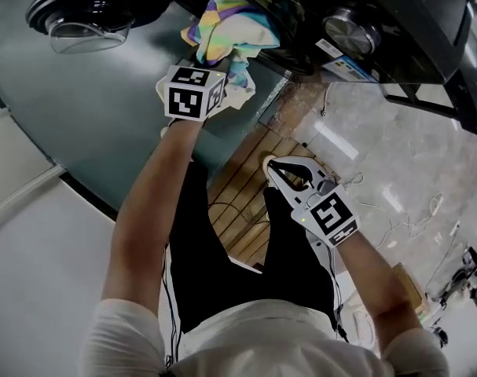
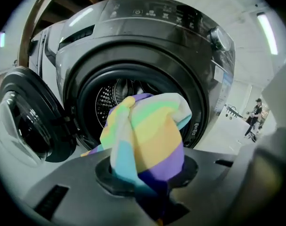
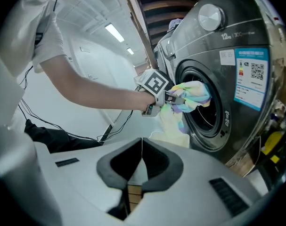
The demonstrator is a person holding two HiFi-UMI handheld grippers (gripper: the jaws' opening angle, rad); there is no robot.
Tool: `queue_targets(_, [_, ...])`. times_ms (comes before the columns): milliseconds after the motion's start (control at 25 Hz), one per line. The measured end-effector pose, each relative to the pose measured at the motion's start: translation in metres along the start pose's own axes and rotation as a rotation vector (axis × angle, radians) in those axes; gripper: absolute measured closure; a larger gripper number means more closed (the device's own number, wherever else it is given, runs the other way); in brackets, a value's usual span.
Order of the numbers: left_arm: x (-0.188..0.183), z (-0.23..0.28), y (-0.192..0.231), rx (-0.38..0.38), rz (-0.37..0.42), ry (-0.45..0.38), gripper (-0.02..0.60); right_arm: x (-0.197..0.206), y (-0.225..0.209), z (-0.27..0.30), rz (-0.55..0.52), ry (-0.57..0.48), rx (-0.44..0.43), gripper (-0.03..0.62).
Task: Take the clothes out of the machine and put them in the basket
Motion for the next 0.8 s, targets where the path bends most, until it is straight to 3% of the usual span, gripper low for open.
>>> queue_targets(440, [0.024, -0.072, 0.024, -0.048, -0.072, -0.045, 0.459, 0.006, 0.014, 0.007, -0.05, 0.041, -0.072, 0.591])
queue_targets(800, [0.06, -0.092, 0.061, -0.111, -0.106, -0.043, 0.457, 0.009, 0.015, 0.026, -0.069, 0.081, -0.126, 0.591])
Point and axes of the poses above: the fingertips, and each gripper's own axes: z forward along the fingers, y to its left, x out of its underside, the point moved 4 cm from there along -z, backward along the fingers, and after that the axes turned 13 degrees about -x, right-handed, at the moved point
